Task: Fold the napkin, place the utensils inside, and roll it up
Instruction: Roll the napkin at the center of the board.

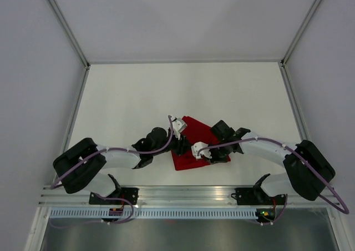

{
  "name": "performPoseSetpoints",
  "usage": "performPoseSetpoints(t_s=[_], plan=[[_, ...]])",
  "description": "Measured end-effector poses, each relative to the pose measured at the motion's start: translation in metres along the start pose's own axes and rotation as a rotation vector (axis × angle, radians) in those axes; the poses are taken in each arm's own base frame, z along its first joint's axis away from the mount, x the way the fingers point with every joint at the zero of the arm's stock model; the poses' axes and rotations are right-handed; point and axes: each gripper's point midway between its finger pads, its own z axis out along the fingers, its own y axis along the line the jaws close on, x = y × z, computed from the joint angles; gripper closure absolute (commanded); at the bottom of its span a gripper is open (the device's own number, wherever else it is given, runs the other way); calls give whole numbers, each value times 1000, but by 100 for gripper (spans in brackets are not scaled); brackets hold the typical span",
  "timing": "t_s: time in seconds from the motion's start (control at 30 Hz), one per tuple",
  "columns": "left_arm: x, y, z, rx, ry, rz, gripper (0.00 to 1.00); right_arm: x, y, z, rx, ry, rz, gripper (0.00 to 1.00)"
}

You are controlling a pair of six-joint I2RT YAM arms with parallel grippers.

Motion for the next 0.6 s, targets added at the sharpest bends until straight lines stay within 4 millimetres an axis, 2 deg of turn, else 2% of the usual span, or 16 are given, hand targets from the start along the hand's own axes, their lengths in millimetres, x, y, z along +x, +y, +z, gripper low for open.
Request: performPoseSetpoints(t_s=[0.07, 0.23, 0.37, 0.47, 0.6], plan=[[-10, 13, -9, -87, -53, 4, 57, -2, -1, 1, -40, 6, 29, 99], [-21, 35, -36, -235, -142, 5, 57, -5, -5, 3, -159, 12, 127, 99], [-29, 44, -52, -302, -199, 7, 58, -5, -8, 4, -291, 19, 253, 99], [-32, 40, -57, -308, -217, 34, 59, -5, -9, 5, -394, 22, 362, 99], [-26, 19, -55, -268, -196, 113, 60, -5, -11, 5, -501, 36, 480, 99]])
